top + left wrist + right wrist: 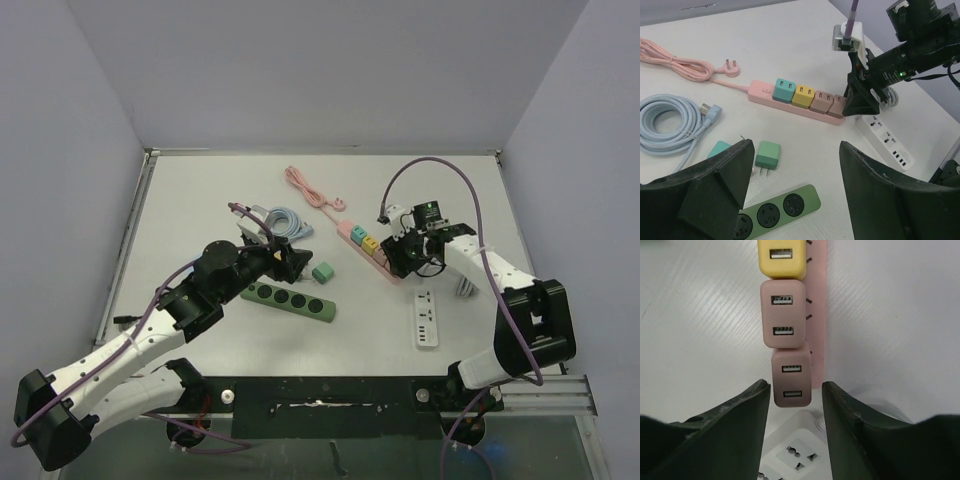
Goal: Insert the plug
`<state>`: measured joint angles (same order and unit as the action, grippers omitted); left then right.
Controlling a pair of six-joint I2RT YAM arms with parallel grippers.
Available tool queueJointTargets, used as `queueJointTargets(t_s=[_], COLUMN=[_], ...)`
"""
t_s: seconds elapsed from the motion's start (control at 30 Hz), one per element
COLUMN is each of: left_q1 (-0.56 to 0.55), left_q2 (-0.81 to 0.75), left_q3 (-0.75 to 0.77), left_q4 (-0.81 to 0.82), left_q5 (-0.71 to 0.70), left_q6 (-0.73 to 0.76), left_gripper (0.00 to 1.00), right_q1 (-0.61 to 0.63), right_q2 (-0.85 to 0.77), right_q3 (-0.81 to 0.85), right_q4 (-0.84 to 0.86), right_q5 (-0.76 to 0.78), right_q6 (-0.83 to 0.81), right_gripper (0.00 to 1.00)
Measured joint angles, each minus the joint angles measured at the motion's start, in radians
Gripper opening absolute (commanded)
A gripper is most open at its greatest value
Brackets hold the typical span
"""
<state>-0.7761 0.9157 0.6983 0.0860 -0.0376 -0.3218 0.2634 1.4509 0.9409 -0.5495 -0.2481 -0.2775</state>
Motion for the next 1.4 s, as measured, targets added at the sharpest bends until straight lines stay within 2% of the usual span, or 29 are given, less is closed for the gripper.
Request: queueJointTargets(t_s=[0.17,0.27,0.3,0.57,0.8,0.83,0.87,0.97,1.03,1.13,1.4], left_q1=[0.000,0.000,0.000,0.000,0.000,0.000,0.000,0.000,0.000,0.000,0.000], left_q2=[0.000,0.000,0.000,-0.001,-0.001,-0.001,-0.001,0.000,0.004,0.028,0.222], left_q3=[-0.010,-0.015,-0.016,-0.022,-0.027,-0.027,-0.027,-0.027,-0.027,-0.027,0.039], left_q4=[0.000,-0.001,-0.002,-0.001,0.000,-0.001,-0.001,-0.002,-0.002,-0.003,-0.042], left_q5=[-0.008,-0.012,-0.013,-0.020,-0.029,-0.031,-0.033,-0.038,-0.039,-0.041,-0.027], left_q6=[0.000,0.000,0.000,0.000,0.000,0.000,0.000,0.000,-0.001,-0.008,-0.028], left_gripper=[0.67,0.67,0.67,0.67,0.67,0.67,0.67,0.68,0.68,0.68,0.67], right_q1=[0.010,0.026,0.033,0.079,0.080,0.080,0.080,0.080,0.079,0.079,0.077], right_q2=[0.062,0.074,0.079,0.135,0.204,0.207,0.207,0.170,0.145,0.074,-0.327], right_q3=[0.013,0.030,0.036,0.076,0.130,0.135,0.136,0.131,0.112,0.094,0.063], right_q4=[-0.008,-0.027,-0.033,-0.077,-0.136,-0.141,-0.141,-0.127,-0.108,-0.068,0.080], right_q5=[-0.003,0.013,0.024,0.122,0.126,0.127,0.127,0.129,0.129,0.106,0.098], right_q6=[-0.009,-0.013,-0.014,-0.002,0.021,0.028,0.036,0.071,0.098,0.160,0.344], right_gripper=[0.22,0.03,0.00,0.00,0.00,0.01,0.08,0.42,0.55,0.59,0.58])
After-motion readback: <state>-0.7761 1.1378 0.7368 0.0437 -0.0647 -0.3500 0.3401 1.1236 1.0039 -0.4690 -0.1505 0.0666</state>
